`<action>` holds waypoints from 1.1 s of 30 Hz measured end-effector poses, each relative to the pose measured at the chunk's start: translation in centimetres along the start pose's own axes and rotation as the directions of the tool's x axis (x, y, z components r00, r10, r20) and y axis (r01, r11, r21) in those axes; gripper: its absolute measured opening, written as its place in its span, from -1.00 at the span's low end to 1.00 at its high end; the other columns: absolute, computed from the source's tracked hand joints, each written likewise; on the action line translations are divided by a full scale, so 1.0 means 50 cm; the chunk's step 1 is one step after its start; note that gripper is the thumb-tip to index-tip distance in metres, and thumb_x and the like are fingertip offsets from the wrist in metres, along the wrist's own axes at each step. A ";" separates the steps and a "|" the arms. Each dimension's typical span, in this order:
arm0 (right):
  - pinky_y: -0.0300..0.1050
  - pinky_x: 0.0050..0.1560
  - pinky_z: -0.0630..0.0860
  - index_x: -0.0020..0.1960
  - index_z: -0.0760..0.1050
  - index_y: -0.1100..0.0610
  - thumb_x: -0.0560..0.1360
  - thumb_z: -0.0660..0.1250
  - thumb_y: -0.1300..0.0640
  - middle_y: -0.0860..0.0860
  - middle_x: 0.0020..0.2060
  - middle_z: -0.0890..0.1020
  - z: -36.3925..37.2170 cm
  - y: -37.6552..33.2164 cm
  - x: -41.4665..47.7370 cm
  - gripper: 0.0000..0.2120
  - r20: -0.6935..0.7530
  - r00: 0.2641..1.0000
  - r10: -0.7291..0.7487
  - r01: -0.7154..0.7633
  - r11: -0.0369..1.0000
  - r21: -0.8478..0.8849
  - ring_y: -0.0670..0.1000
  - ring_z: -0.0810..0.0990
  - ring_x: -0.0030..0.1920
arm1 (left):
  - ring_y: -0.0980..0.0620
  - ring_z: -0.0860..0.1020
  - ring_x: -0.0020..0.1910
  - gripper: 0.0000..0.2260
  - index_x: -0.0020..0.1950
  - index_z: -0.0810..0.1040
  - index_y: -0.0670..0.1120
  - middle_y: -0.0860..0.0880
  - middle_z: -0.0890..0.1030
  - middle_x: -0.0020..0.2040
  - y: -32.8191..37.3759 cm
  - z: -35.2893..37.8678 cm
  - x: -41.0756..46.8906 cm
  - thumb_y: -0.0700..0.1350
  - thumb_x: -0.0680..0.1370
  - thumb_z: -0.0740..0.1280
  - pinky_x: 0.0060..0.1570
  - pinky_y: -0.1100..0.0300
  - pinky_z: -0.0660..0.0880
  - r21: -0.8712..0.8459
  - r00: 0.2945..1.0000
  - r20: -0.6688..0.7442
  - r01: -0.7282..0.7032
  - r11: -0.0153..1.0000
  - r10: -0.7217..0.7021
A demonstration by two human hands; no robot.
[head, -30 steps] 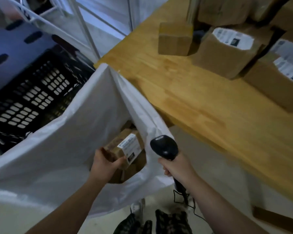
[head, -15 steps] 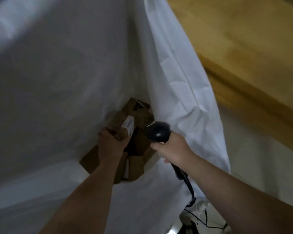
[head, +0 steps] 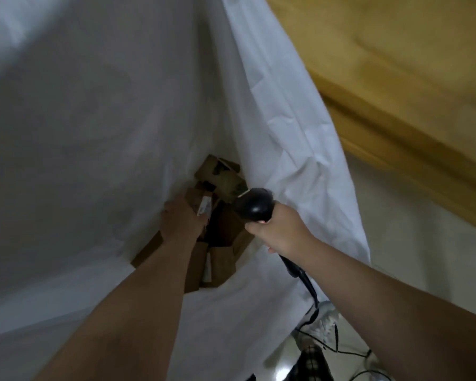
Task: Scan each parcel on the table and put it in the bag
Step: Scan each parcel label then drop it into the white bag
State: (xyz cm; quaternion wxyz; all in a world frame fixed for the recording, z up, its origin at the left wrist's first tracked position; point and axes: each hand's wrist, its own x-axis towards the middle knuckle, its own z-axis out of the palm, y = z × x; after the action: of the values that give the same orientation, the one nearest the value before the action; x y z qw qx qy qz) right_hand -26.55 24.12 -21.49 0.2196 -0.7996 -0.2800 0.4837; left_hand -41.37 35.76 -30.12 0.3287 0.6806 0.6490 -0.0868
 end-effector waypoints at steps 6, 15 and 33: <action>-0.12 -0.21 0.53 -0.07 0.45 0.07 0.44 0.41 0.11 0.00 -0.29 0.56 -0.098 -0.025 -0.107 -0.85 -0.100 0.993 -0.061 0.059 0.998 -0.021 0.06 0.60 -0.17 | -0.24 0.50 0.06 -0.64 0.23 0.45 -0.23 -0.28 0.50 0.10 0.070 -0.095 -0.117 -0.04 0.54 0.37 -0.11 0.13 0.35 0.044 0.966 -0.113 -0.227 0.973 0.230; -0.14 -0.29 0.34 -0.10 0.43 0.05 0.46 0.40 0.14 -0.04 -0.31 0.52 -0.285 -0.067 -0.268 -0.86 -0.313 0.936 -0.164 0.165 0.986 -0.024 -0.04 0.48 -0.27 | -0.18 0.39 0.27 -0.51 0.42 0.30 -0.15 -0.18 0.39 0.34 0.267 -0.250 -0.316 0.01 0.56 0.31 0.19 -0.03 0.38 0.091 0.864 -0.107 -0.485 0.870 0.493; 0.09 -0.16 0.60 0.04 0.51 0.17 0.46 0.42 0.16 0.04 -0.33 0.55 -0.799 0.043 -0.445 -0.81 -0.669 0.743 -0.002 0.221 0.945 0.243 0.11 0.59 -0.26 | -0.11 0.41 0.29 -0.46 0.46 0.28 -0.12 -0.13 0.38 0.33 0.824 -0.249 -0.530 0.03 0.55 0.34 0.21 0.05 0.41 0.098 0.565 -0.062 -0.817 0.569 0.823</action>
State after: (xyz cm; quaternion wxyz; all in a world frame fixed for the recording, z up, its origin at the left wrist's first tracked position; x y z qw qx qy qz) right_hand 1.43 4.62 9.08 0.4543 -0.8560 -0.1535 0.1930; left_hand -10.24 23.25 7.69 0.2783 0.9165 0.2725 0.0911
